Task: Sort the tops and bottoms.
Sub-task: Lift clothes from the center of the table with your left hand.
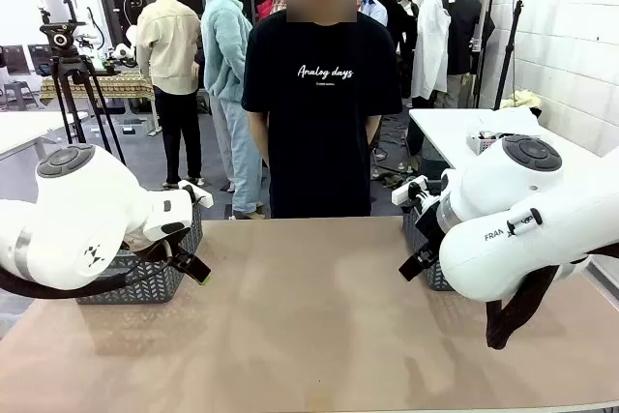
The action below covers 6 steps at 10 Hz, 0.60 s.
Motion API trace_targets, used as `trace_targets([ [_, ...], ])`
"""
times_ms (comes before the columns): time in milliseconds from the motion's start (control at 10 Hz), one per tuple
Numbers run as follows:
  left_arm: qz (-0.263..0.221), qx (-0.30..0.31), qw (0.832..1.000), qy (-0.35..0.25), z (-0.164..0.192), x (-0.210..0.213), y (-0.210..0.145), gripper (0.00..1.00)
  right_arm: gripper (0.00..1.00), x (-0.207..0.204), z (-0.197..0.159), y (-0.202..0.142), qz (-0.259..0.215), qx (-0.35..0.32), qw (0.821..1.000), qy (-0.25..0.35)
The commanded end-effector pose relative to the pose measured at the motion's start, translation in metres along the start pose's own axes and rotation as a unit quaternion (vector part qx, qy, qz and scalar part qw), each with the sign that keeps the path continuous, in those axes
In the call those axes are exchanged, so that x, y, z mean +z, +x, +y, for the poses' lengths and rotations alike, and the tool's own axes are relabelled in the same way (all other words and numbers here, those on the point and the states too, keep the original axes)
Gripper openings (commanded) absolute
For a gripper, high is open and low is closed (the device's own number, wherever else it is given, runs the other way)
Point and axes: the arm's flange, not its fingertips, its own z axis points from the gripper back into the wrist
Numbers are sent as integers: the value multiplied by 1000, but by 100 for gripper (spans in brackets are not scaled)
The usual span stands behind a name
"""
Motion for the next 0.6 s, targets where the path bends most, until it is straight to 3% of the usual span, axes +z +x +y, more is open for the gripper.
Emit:
trace_targets([
  [0, 0, 0, 1000, 0, 0, 0, 0, 100, 100, 0, 0, 0, 0, 0, 1000, 0],
  [500, 0, 0, 1000, 0, 0, 0, 0, 100, 100, 0, 0, 0, 0, 0, 1000, 0],
])
